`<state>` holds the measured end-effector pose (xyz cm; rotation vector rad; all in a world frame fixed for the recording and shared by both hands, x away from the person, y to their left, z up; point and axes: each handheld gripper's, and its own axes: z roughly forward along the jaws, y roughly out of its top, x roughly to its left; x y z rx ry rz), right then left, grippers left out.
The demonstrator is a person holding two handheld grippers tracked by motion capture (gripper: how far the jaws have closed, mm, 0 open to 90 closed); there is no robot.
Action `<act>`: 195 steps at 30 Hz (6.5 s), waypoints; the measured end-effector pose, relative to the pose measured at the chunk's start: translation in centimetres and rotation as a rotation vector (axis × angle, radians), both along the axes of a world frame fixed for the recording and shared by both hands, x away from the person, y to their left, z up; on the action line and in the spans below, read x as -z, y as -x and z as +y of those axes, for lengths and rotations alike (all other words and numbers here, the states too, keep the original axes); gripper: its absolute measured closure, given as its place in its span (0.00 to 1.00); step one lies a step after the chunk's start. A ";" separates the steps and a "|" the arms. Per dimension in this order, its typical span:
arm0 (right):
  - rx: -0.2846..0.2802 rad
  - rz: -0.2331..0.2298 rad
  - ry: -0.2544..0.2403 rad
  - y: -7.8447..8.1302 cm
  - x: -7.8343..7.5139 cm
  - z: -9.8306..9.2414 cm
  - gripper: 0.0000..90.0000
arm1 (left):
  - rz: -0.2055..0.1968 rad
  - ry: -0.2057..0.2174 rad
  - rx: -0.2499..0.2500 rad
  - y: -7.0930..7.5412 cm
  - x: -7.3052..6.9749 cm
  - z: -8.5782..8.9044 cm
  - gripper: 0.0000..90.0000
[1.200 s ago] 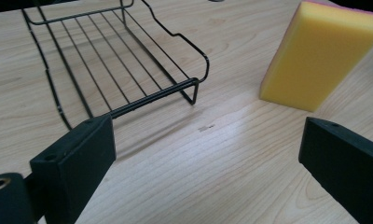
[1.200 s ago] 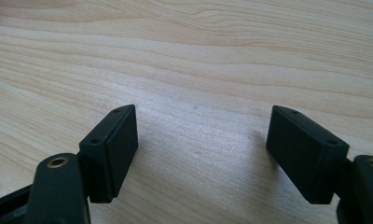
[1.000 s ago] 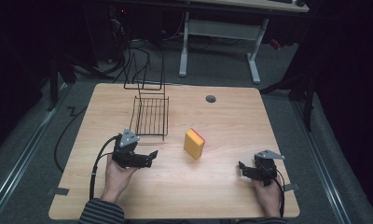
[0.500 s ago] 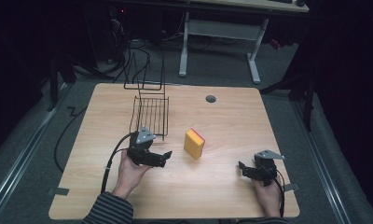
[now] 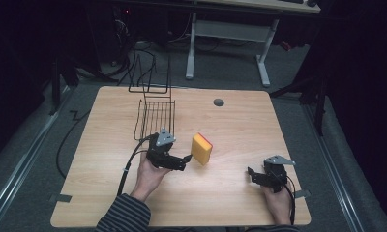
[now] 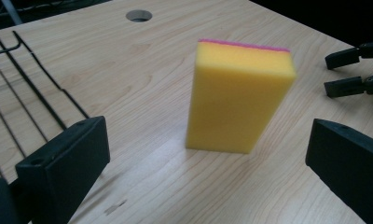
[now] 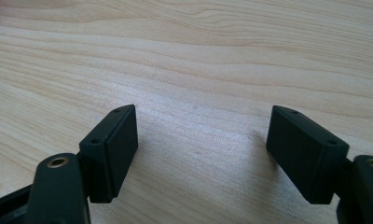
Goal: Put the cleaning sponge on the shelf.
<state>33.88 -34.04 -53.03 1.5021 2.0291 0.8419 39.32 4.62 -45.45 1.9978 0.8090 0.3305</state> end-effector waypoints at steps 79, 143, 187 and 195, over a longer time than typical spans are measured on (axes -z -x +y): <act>0.001 -0.002 0.000 0.0 0.0 0.0 0.28 | 0.039 -0.075 0.027 -3.5 6.2 -8.1 0.26; 0.000 -0.002 0.000 0.0 0.0 0.0 0.28 | -0.014 0.013 -0.057 -0.8 -1.9 3.5 0.26; 0.000 -0.001 0.001 0.0 0.0 0.0 0.28 | -0.017 -0.060 -0.323 -8.7 0.8 5.4 0.26; 0.000 -0.002 0.000 0.0 0.0 0.0 0.28 | 0.018 -0.082 -0.356 -9.9 2.2 5.2 0.26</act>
